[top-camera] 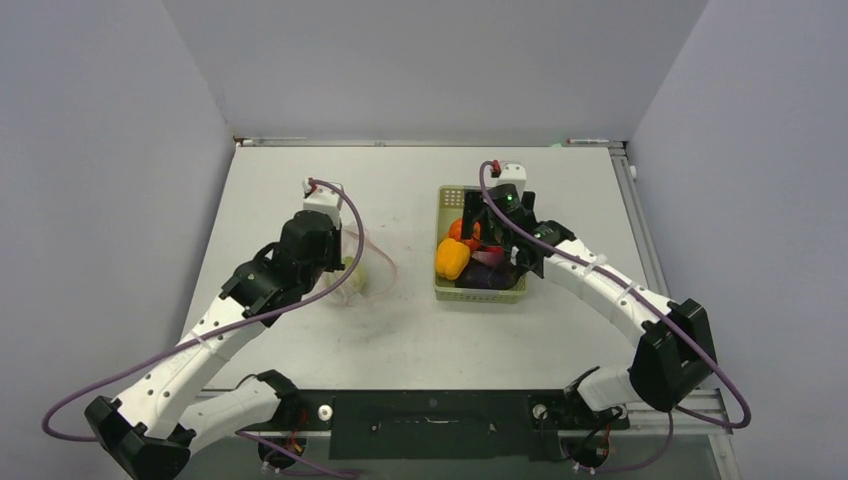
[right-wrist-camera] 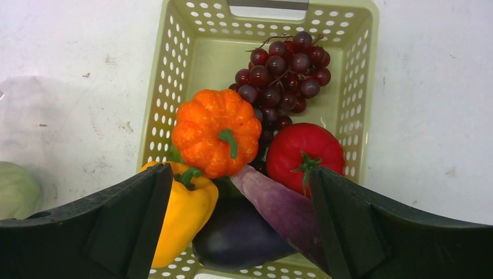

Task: Place the food in the zip-top bag and seal the zipper
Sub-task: Pick up the fake vegetable from the bin, then place the fake vegetable in the zipper food storage bag.

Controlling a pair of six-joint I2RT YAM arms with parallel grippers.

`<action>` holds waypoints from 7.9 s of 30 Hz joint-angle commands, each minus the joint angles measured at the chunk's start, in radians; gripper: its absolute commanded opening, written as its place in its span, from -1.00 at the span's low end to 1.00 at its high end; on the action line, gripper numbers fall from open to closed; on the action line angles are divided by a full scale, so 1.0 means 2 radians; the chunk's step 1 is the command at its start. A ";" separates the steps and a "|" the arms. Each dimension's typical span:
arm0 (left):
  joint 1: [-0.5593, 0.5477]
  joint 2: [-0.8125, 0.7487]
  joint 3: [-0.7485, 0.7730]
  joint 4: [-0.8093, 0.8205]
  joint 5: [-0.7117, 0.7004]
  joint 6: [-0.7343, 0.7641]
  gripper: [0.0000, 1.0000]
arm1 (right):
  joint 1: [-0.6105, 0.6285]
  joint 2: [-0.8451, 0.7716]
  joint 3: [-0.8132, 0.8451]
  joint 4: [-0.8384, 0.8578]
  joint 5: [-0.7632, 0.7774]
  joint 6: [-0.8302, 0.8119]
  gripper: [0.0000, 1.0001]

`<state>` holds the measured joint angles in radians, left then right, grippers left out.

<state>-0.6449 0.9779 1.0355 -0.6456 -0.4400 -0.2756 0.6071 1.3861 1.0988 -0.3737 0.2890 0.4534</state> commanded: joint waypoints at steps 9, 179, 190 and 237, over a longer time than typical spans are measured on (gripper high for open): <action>0.006 -0.016 0.001 0.025 0.001 0.008 -1.00 | -0.022 0.060 0.008 0.053 -0.072 0.028 0.80; 0.027 -0.028 -0.004 0.032 0.031 0.004 -1.00 | 0.239 0.090 0.052 0.220 -0.165 -0.048 0.79; 0.029 -0.027 -0.003 0.032 0.036 0.004 -1.00 | 0.239 0.106 0.069 0.202 -0.157 -0.041 0.79; 0.031 -0.031 -0.003 0.033 0.038 0.004 -1.00 | 0.244 0.124 0.084 0.207 -0.127 -0.017 0.95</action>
<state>-0.5873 0.9329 1.0206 -0.6376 -0.3687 -0.2680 1.0859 1.6497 1.2400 -0.0051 0.0158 0.4194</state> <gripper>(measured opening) 0.001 0.946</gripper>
